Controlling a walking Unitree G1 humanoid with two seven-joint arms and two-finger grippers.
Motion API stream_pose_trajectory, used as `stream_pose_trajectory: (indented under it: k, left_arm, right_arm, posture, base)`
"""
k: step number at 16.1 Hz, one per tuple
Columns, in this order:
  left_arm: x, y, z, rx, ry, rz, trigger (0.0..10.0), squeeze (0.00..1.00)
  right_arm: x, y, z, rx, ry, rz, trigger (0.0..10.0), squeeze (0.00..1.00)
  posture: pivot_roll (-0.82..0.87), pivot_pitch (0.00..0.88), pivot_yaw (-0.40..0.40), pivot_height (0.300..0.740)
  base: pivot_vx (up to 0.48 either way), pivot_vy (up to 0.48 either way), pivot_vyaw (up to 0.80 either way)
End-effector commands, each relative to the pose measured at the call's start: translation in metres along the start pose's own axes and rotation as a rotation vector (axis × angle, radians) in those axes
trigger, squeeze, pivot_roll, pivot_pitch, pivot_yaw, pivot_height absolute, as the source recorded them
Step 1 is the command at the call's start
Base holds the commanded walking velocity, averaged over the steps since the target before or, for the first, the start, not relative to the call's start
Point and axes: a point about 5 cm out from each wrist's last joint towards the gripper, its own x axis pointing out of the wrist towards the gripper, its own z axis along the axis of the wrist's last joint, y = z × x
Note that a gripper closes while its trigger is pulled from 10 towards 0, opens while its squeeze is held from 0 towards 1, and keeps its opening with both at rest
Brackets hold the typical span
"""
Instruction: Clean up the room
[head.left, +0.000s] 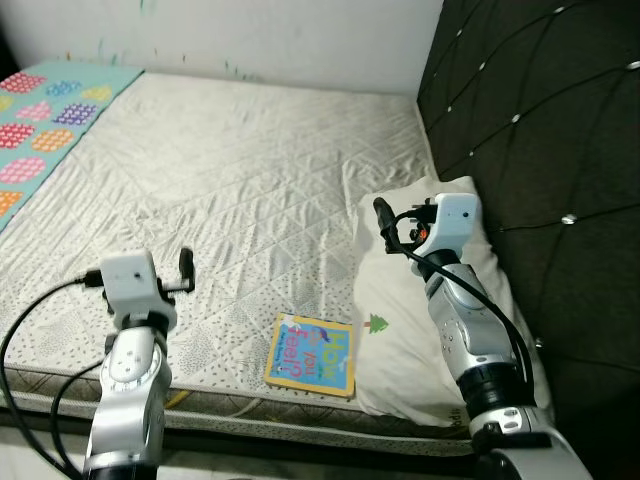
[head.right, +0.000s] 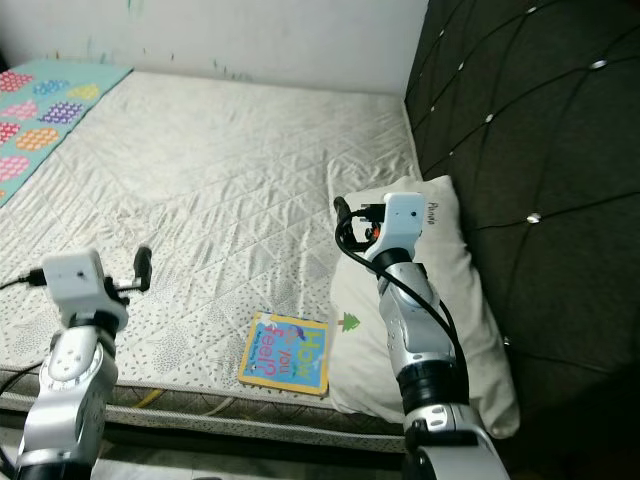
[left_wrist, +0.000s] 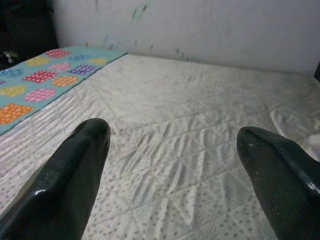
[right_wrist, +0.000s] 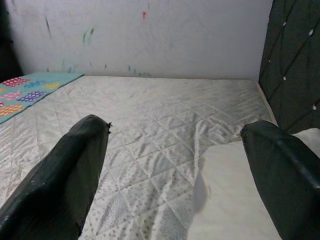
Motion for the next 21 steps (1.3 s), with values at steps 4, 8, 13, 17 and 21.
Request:
stream_pose_trajectory:
  k: [4, 8, 13, 17, 21]
  left_arm:
    - [-0.005, -0.007, 0.004, -0.049, -0.010, -0.025, 10.0, 0.00]
    - [-0.007, -0.017, 0.010, -0.082, -0.026, -0.086, 10.0, 0.00]
    - [-0.007, -0.024, 0.010, -0.101, -0.019, -0.111, 10.0, 0.00]
    - [-0.007, -0.023, 0.011, -0.153, -0.017, -0.098, 10.0, 0.00]
    - [-0.008, -0.022, 0.010, -0.162, -0.010, -0.094, 10.0, 0.00]
  right_arm:
    - [-0.014, -0.002, -0.016, -0.023, 0.069, -0.019, 10.0, 0.00]
    - [-0.019, -0.007, -0.017, -0.048, 0.101, -0.044, 10.0, 0.00]
    - [-0.027, -0.013, -0.015, -0.052, 0.108, -0.040, 10.0, 0.00]
    - [-0.028, -0.010, -0.014, -0.047, 0.117, -0.019, 10.0, 0.00]
    - [-0.029, -0.010, -0.016, -0.050, 0.134, -0.023, 10.0, 0.00]
  posture:
    - [0.10, 0.000, -0.077, 0.740]
    - [0.09, 0.000, -0.087, 0.740]
    - [0.06, 0.005, -0.092, 0.740]
    - [0.06, 0.007, -0.097, 0.740]
    - [0.06, 0.007, -0.097, 0.740]
  base:
    - [0.000, 0.000, 0.00]
    - [0.000, -0.148, 0.00]
    - [0.000, -0.355, 0.00]
    - [0.000, -0.360, 0.00]
    - [0.000, 0.000, 0.00]
